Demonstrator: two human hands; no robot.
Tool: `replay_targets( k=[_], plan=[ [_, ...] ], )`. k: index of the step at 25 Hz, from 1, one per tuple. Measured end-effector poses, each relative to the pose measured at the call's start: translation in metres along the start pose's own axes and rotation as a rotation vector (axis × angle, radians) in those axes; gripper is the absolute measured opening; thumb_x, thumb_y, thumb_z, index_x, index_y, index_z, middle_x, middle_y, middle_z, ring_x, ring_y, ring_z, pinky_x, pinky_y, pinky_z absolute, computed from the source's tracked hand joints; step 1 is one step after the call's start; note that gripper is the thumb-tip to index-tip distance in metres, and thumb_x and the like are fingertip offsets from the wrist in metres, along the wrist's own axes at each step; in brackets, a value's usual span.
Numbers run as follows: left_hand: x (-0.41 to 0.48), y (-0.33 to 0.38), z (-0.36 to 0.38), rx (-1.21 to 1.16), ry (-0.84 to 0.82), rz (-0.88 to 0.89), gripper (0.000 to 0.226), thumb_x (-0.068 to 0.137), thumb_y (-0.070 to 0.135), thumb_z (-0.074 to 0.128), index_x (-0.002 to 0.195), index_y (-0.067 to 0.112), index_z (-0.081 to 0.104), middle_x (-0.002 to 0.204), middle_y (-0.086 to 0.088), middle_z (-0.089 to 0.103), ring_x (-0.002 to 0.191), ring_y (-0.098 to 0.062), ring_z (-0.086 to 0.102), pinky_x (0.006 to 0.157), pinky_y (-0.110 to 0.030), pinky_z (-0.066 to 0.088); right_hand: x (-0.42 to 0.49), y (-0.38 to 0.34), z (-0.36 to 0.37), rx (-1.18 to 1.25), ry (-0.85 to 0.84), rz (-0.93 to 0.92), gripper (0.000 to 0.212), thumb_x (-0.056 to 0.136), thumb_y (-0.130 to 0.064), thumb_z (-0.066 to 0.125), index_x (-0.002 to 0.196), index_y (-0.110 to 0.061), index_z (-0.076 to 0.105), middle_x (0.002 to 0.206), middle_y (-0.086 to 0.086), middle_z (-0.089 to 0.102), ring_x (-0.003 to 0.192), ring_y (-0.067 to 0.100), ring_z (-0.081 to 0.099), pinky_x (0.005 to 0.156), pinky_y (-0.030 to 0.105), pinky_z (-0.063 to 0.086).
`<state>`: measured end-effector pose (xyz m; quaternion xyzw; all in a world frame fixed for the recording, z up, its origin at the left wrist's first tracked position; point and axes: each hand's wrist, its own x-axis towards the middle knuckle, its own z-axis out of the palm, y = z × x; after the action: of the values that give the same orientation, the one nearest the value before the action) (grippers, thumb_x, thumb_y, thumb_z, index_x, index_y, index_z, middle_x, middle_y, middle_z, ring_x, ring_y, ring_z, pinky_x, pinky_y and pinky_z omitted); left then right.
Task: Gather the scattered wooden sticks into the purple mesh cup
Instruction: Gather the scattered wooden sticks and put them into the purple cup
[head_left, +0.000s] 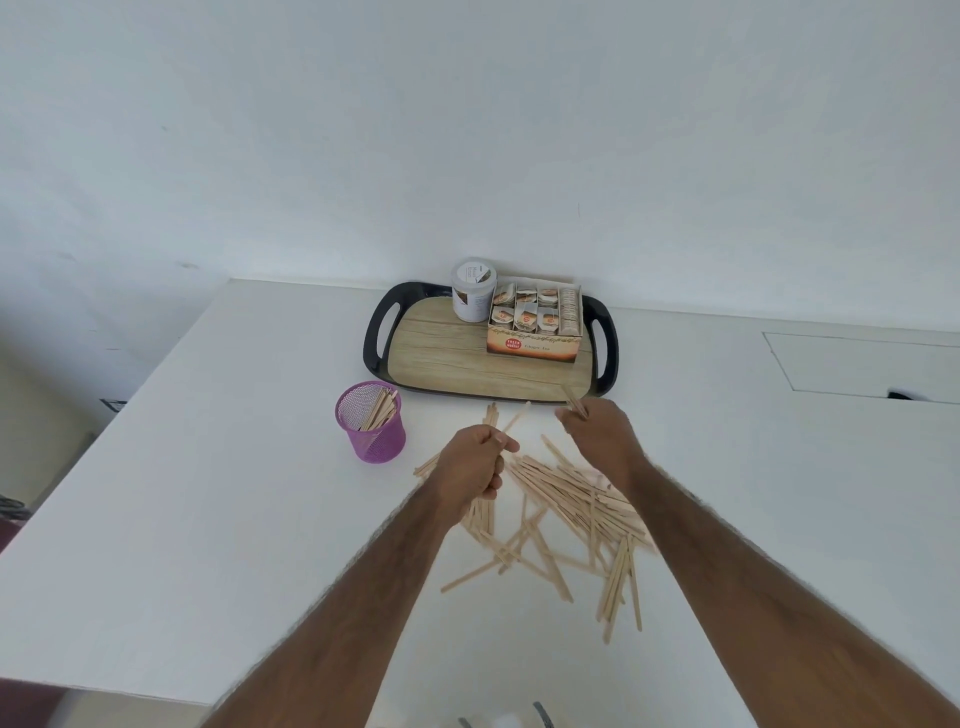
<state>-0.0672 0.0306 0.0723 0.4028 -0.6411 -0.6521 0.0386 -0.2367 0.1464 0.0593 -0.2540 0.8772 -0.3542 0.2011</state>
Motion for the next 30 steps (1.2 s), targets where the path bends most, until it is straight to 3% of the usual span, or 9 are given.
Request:
replay_targets(
  k=[3,7,11,14,16,19,22,25,30],
  plan=[
    [-0.003,0.002,0.018,0.038,-0.015,0.037,0.029,0.107,0.02,0.043,0.101,0.01,0.07,0.066,0.001,0.052,0.052,-0.011,0.048,0.049,-0.024,0.043,-0.011,-0.016,0.01,0.54,-0.147,0.103,0.048,0.085,-0.055,0.072,0.086,-0.008,0.068,0.048,-0.009,0.038,0.041,0.009,0.032,0.041,0.023,0.027],
    [-0.005,0.007,0.035,0.095,-0.013,0.079,0.025,0.105,0.02,0.046,0.101,0.01,0.069,0.068,-0.001,0.054,0.058,-0.017,0.048,0.051,-0.029,0.041,-0.015,-0.032,0.022,0.623,-0.079,0.152,0.034,0.093,-0.042,0.07,0.082,-0.012,0.057,0.06,-0.002,0.05,0.045,0.011,0.052,0.04,0.021,0.032],
    [-0.007,0.008,0.045,0.082,0.087,0.198,0.033,0.104,0.04,0.052,0.099,0.013,0.072,0.087,-0.008,0.07,0.079,-0.016,0.062,0.072,-0.034,0.051,-0.015,-0.043,0.016,0.772,0.103,0.174,0.038,0.101,-0.038,0.06,0.075,-0.013,0.051,0.061,0.003,0.044,0.047,0.013,0.041,0.041,0.023,0.035],
    [-0.013,-0.004,0.06,-0.402,0.16,0.02,0.047,0.106,0.052,0.041,0.107,0.016,0.072,0.112,-0.004,0.071,0.109,-0.016,0.064,0.096,-0.033,0.047,-0.017,-0.061,0.007,1.018,0.179,0.141,0.039,0.103,-0.035,0.058,0.07,-0.016,0.052,0.058,0.004,0.047,0.042,0.011,0.035,0.037,0.022,0.027],
    [-0.012,-0.009,0.064,-0.846,0.045,-0.208,0.063,0.106,0.058,0.033,0.112,0.007,0.068,0.121,-0.015,0.07,0.12,-0.028,0.063,0.107,-0.04,0.044,-0.019,-0.074,0.002,1.192,0.203,0.138,0.046,0.101,-0.038,0.061,0.06,-0.02,0.051,0.055,0.001,0.045,0.04,0.01,0.034,0.037,0.021,0.024],
    [-0.01,0.001,0.062,-1.258,-0.112,-0.213,0.083,0.103,0.066,0.028,0.124,-0.007,0.062,0.121,-0.028,0.07,0.11,-0.037,0.07,0.099,-0.046,0.053,-0.022,-0.089,0.003,1.291,0.197,0.078,0.053,0.098,-0.042,0.065,0.05,-0.024,0.053,0.052,0.0,0.044,0.04,0.012,0.038,0.038,0.022,0.028],
    [-0.009,0.021,0.056,-1.375,-0.16,-0.101,0.088,0.104,0.064,0.024,0.113,-0.008,0.073,0.119,-0.028,0.071,0.109,-0.034,0.072,0.103,-0.045,0.052,-0.027,-0.102,0.006,1.3,0.184,0.009,0.04,0.094,-0.04,0.072,0.063,-0.019,0.057,0.057,0.005,0.046,0.044,0.018,0.04,0.045,0.026,0.034],
    [-0.006,0.04,0.045,-1.407,-0.197,-0.052,0.08,0.108,0.056,0.02,0.127,-0.006,0.067,0.135,-0.025,0.063,0.128,-0.035,0.061,0.118,-0.044,0.04,-0.033,-0.109,0.009,1.325,0.162,-0.023,0.033,0.09,-0.035,0.077,0.074,-0.013,0.06,0.059,0.008,0.05,0.044,0.022,0.047,0.048,0.03,0.046],
    [-0.008,0.055,0.041,-1.389,-0.131,-0.038,0.062,0.111,0.042,0.027,0.118,-0.004,0.068,0.119,-0.023,0.069,0.112,-0.033,0.067,0.113,-0.044,0.045,-0.038,-0.117,0.009,1.387,0.157,-0.049,0.016,0.095,-0.021,0.073,0.088,-0.011,0.063,0.055,0.009,0.049,0.044,0.021,0.045,0.048,0.028,0.044]
  ],
)
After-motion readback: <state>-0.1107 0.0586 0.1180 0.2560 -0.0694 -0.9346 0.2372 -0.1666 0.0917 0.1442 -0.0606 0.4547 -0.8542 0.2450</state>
